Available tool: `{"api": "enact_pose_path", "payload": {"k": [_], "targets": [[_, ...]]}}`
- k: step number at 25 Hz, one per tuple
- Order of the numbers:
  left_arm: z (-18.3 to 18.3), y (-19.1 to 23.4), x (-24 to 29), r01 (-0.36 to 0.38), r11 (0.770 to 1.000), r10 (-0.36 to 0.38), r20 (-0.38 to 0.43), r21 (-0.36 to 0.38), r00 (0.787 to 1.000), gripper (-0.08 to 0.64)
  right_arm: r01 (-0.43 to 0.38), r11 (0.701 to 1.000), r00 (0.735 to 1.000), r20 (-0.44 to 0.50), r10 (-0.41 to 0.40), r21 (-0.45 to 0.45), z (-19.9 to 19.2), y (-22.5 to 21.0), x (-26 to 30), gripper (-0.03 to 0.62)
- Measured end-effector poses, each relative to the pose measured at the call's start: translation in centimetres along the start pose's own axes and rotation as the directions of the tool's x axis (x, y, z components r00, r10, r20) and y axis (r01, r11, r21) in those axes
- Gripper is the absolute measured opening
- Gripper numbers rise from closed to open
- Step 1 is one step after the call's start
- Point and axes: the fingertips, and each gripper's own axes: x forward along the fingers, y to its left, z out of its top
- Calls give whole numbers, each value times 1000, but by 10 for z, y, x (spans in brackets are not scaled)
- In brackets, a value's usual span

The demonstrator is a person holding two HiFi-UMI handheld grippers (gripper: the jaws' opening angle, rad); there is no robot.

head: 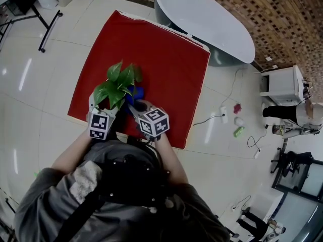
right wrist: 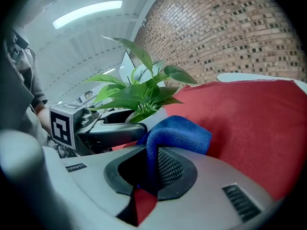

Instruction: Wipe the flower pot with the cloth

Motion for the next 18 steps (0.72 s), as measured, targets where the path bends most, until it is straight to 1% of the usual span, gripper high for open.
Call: {"api": "enact_pose_path", "payload": {"k": [3, 6, 8, 11, 13, 15, 16, 18], "targets": [[1, -1, -1, -15, 1000, 15, 6, 11, 1000, 442, -2, 1000, 1000, -7, 2, -18, -2, 5, -2, 63], [1, -1, -1, 7, 1000, -7, 21, 29, 1000, 440, 21, 999, 1000, 0, -21, -28, -1, 2, -11, 63], [2, -1, -2, 53, 997, -54, 30, 48, 998, 440, 39, 999, 999, 9, -39, -26, 1, -4, -20, 62], [2, -2, -1, 164, 983, -168, 42, 86, 985, 439, 64, 998, 997, 47, -64, 2, 11, -17, -40, 63], [1, -3, -1, 257, 959, -263, 42, 118, 964, 440, 62, 997, 993, 98, -66, 47, 24, -26, -50, 63], [0, -4, 0, 351, 924, -359, 26, 153, 933, 440, 39, 995, 989, 141, -52, 91, 35, -33, -53, 62], [0, -5, 1, 392, 905, -400, 15, 167, 916, 440, 25, 994, 988, 149, -41, 102, 39, -36, -51, 62], [1, -7, 4, 459, 870, -466, -3, 181, 885, 439, 2, 995, 991, 136, -16, 98, 42, -40, -42, 63]]}}
